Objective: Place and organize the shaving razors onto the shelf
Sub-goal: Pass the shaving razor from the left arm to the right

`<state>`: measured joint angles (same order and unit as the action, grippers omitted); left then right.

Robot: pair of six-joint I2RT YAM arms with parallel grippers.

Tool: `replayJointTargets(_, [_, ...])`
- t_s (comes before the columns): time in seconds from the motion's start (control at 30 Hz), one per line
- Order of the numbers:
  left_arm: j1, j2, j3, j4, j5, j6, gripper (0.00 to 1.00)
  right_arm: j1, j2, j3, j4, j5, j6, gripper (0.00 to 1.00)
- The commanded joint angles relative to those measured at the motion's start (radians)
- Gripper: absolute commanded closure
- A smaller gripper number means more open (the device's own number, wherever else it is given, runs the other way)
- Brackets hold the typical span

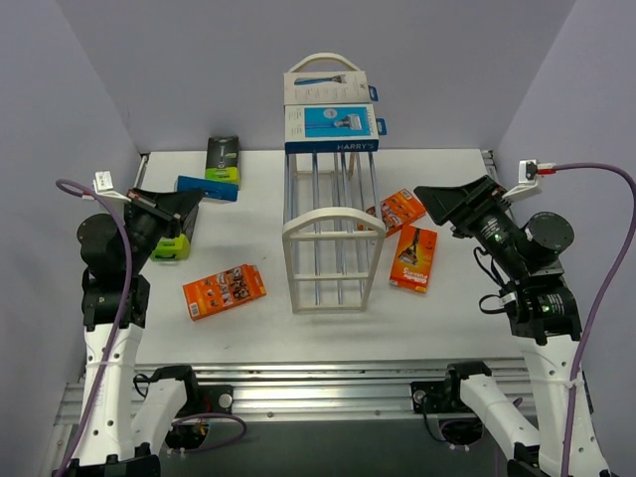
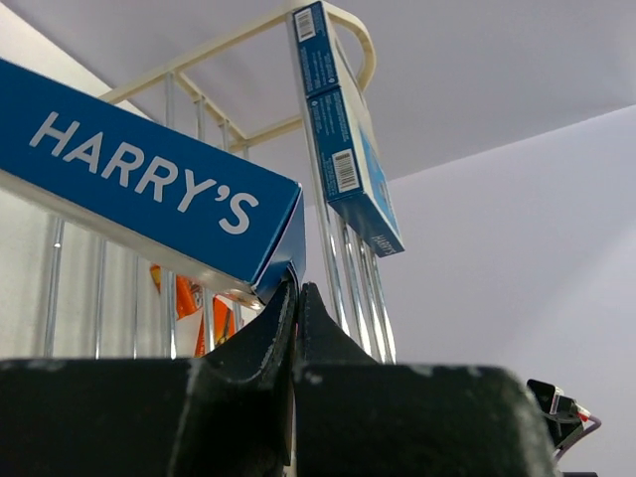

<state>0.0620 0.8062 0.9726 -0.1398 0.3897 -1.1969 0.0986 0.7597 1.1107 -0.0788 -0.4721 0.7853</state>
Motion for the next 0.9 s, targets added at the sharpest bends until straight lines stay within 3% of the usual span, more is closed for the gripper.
replayJointTargets(0.0, [0.002,-0.01,0.075,0.17,0.047,-0.018,0.98,0.0,0.0,0.026,0.221,-0.088,0.063,0.25])
replayJointTargets(0.23, [-0.007,-0.016,0.146,0.167,0.061,0.003,0.98,0.003,0.078,0.055,0.448,-0.223,0.252,0.24])
replayJointTargets(0.4, [-0.016,-0.024,0.126,0.276,0.086,-0.026,0.98,0.058,0.112,0.04,0.637,-0.235,0.356,0.22])
replayJointTargets(0.67, [-0.018,-0.007,0.198,0.301,0.101,0.006,0.98,0.328,0.275,0.182,0.544,-0.149,0.249,0.21])
replayJointTargets(0.87, [-0.025,0.013,0.242,0.316,0.107,0.042,0.98,0.507,0.352,0.264,0.594,-0.053,0.232,0.16])
